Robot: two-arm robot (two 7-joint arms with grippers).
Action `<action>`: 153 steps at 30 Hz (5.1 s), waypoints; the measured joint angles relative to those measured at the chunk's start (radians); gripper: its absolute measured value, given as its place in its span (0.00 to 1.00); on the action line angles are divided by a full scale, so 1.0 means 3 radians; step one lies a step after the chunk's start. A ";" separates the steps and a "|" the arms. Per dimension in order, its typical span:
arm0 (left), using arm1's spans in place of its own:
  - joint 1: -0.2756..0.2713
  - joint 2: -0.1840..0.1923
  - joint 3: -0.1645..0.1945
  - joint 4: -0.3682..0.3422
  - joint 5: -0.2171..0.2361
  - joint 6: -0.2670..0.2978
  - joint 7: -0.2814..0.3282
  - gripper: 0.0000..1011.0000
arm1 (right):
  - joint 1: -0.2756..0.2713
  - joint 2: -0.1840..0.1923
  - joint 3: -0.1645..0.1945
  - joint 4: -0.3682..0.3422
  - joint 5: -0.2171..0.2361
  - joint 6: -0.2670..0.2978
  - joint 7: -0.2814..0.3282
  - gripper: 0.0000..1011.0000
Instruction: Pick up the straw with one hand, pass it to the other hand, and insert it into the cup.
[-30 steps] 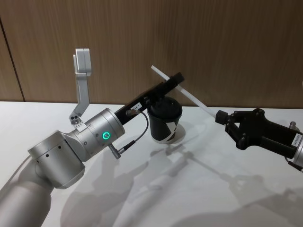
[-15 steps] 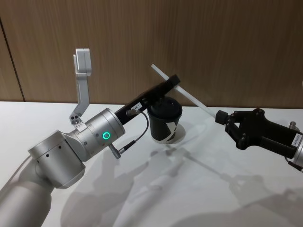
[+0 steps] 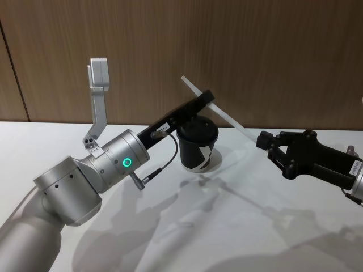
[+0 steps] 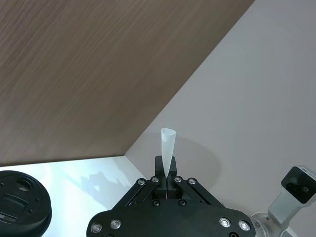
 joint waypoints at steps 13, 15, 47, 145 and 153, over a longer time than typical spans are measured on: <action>-0.0002 0.0006 0.0009 -0.0003 0.0010 -0.0009 0.0006 0.00 | 0.0000 0.0000 0.0000 0.0000 0.0000 0.0000 0.0000 0.43; -0.0007 0.0020 0.0020 -0.0015 0.0033 -0.0026 0.0012 0.00 | 0.0000 0.0000 0.0000 0.0000 0.0000 0.0000 0.0000 0.52; -0.0240 0.0484 0.0389 -0.0530 0.1074 -0.0394 0.0439 0.00 | 0.0000 0.0000 0.0000 0.0000 0.0000 0.0000 0.0000 0.99; -0.0806 0.0260 0.0733 0.0021 0.2469 -0.0606 0.0802 0.00 | 0.0000 0.0000 0.0000 0.0000 0.0000 0.0000 0.0000 0.99; -0.0789 0.0223 0.0701 0.0082 0.2460 -0.0594 0.0785 0.00 | 0.0000 0.0000 0.0000 0.0000 0.0000 0.0000 0.0000 0.99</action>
